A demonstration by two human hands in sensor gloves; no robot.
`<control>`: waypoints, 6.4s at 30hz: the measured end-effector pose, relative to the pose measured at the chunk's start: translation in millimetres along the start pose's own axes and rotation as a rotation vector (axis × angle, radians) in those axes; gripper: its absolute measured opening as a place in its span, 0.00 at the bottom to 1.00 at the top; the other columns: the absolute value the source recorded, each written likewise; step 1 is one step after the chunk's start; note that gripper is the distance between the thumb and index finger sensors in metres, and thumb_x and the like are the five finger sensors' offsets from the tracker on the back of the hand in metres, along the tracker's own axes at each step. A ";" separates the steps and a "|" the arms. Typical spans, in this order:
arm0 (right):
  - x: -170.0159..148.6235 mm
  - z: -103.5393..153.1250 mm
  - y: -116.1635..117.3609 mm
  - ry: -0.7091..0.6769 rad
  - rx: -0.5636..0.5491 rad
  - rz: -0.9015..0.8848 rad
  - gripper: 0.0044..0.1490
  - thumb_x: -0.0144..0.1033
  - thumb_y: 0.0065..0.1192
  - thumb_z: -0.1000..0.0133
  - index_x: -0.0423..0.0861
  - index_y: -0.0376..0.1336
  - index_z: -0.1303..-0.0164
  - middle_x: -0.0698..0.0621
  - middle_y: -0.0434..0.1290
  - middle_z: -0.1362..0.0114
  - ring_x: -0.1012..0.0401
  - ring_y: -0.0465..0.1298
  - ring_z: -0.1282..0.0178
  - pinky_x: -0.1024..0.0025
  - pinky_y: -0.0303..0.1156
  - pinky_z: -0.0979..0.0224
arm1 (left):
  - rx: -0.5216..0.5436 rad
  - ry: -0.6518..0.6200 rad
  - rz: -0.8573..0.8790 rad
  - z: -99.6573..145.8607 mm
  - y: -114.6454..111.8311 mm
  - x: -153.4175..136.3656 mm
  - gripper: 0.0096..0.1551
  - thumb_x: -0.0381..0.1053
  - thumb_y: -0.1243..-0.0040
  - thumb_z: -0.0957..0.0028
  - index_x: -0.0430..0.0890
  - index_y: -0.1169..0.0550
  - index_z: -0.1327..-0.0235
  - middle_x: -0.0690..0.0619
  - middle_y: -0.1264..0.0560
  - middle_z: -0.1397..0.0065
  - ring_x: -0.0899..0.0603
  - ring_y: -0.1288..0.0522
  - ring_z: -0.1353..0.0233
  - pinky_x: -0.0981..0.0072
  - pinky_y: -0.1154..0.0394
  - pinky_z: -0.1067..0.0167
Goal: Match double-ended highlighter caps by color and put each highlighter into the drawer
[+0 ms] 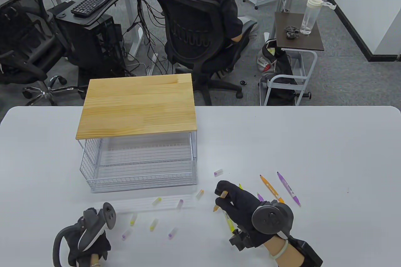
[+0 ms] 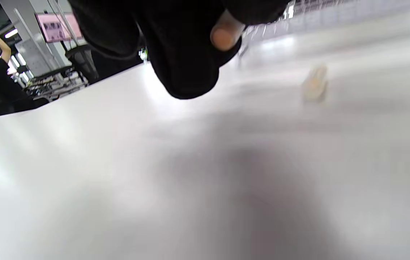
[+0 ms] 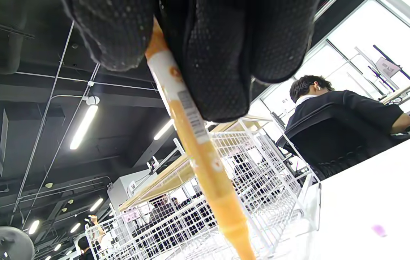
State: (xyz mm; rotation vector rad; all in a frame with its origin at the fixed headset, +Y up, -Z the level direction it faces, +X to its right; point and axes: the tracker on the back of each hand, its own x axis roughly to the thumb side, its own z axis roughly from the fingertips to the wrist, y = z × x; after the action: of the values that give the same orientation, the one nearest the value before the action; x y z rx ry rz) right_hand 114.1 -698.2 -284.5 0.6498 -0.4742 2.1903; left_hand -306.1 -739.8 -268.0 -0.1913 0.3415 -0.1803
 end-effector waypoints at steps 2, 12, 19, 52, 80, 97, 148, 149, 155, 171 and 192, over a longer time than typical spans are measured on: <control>-1.5 -0.7 2.8 0.008 0.008 -0.010 0.30 0.41 0.63 0.38 0.54 0.56 0.26 0.52 0.76 0.31 0.56 0.84 0.45 0.55 0.75 0.29 | 0.071 -0.039 0.078 3.9 9.8 4.6 0.32 0.42 0.54 0.41 0.40 0.38 0.21 0.42 0.27 0.30 0.51 0.15 0.44 0.49 0.22 0.39; -11.1 -5.1 7.9 0.070 0.046 -0.168 0.25 0.36 0.67 0.41 0.55 0.60 0.35 0.52 0.75 0.28 0.57 0.85 0.41 0.57 0.75 0.28 | 0.398 -0.309 0.497 23.1 38.8 34.8 0.33 0.42 0.48 0.43 0.39 0.36 0.22 0.42 0.27 0.29 0.53 0.14 0.46 0.52 0.20 0.39; -11.0 -4.5 10.8 0.062 0.124 -0.353 0.26 0.32 0.59 0.37 0.51 0.56 0.29 0.47 0.70 0.23 0.54 0.82 0.34 0.54 0.72 0.25 | 0.348 -0.520 0.907 28.2 35.4 49.0 0.29 0.40 0.43 0.46 0.42 0.28 0.28 0.41 0.25 0.31 0.49 0.15 0.43 0.48 0.23 0.37; -11.7 -2.3 23.7 0.003 0.189 -0.184 0.28 0.41 0.56 0.37 0.48 0.59 0.26 0.47 0.75 0.26 0.54 0.84 0.39 0.54 0.72 0.27 | 0.426 -0.726 0.865 54.9 39.5 91.1 0.25 0.44 0.39 0.49 0.48 0.20 0.36 0.44 0.22 0.35 0.53 0.15 0.46 0.52 0.23 0.37; -32.4 -2.4 26.8 0.160 0.385 -0.335 0.27 0.46 0.50 0.36 0.40 0.70 0.41 0.44 0.82 0.51 0.55 0.83 0.63 0.50 0.75 0.40 | 0.655 -0.812 0.584 92.7 58.2 106.3 0.23 0.46 0.36 0.53 0.49 0.17 0.44 0.48 0.19 0.41 0.55 0.13 0.51 0.56 0.20 0.37; -16.8 4.5 28.8 0.018 0.289 -0.126 0.27 0.43 0.55 0.35 0.49 0.63 0.26 0.44 0.74 0.27 0.43 0.77 0.36 0.37 0.62 0.27 | 0.663 -0.668 0.121 97.3 40.8 129.9 0.27 0.49 0.46 0.45 0.50 0.25 0.31 0.49 0.23 0.33 0.48 0.17 0.41 0.42 0.28 0.35; -179.6 12.7 -109.5 1.033 0.263 0.464 0.34 0.49 0.63 0.35 0.48 0.61 0.21 0.40 0.55 0.09 0.34 0.54 0.14 0.30 0.38 0.19 | 0.531 -0.338 -0.026 15.2 26.4 70.1 0.32 0.59 0.52 0.44 0.56 0.32 0.24 0.50 0.33 0.17 0.35 0.31 0.20 0.30 0.40 0.28; -184.0 15.0 -108.1 1.055 0.280 0.481 0.34 0.50 0.63 0.35 0.48 0.62 0.21 0.39 0.55 0.09 0.33 0.53 0.14 0.30 0.38 0.19 | 0.517 -0.331 -0.009 13.8 24.9 67.0 0.32 0.59 0.52 0.44 0.56 0.32 0.24 0.50 0.32 0.17 0.35 0.31 0.21 0.30 0.39 0.28; -202.2 24.4 -97.9 1.158 0.392 0.550 0.39 0.53 0.64 0.38 0.43 0.63 0.22 0.37 0.55 0.09 0.32 0.52 0.14 0.30 0.38 0.20 | 0.506 -0.333 0.008 15.7 20.1 59.3 0.32 0.58 0.52 0.44 0.55 0.32 0.24 0.49 0.32 0.17 0.34 0.31 0.21 0.31 0.39 0.28; -194.0 16.0 -65.3 1.126 0.477 0.772 0.41 0.51 0.67 0.46 0.39 0.65 0.28 0.37 0.56 0.09 0.32 0.54 0.14 0.28 0.40 0.20 | 0.484 -0.326 0.045 18.0 16.8 53.0 0.33 0.58 0.53 0.44 0.54 0.32 0.24 0.48 0.31 0.18 0.34 0.30 0.22 0.30 0.39 0.29; -137.0 -9.5 -76.0 0.837 0.285 0.510 0.30 0.45 0.66 0.36 0.39 0.64 0.32 0.36 0.56 0.12 0.31 0.55 0.17 0.27 0.42 0.22 | 0.094 -0.379 -0.213 13.0 5.0 67.2 0.52 0.66 0.38 0.67 0.41 0.28 0.29 0.62 0.15 0.42 0.53 0.13 0.44 0.50 0.26 0.34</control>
State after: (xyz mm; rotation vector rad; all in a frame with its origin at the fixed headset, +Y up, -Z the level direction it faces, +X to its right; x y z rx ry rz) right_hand 246.8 -725.9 -363.5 -0.3245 0.1417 2.7724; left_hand -238.5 -746.9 -278.2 -0.1643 -0.0652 -0.3635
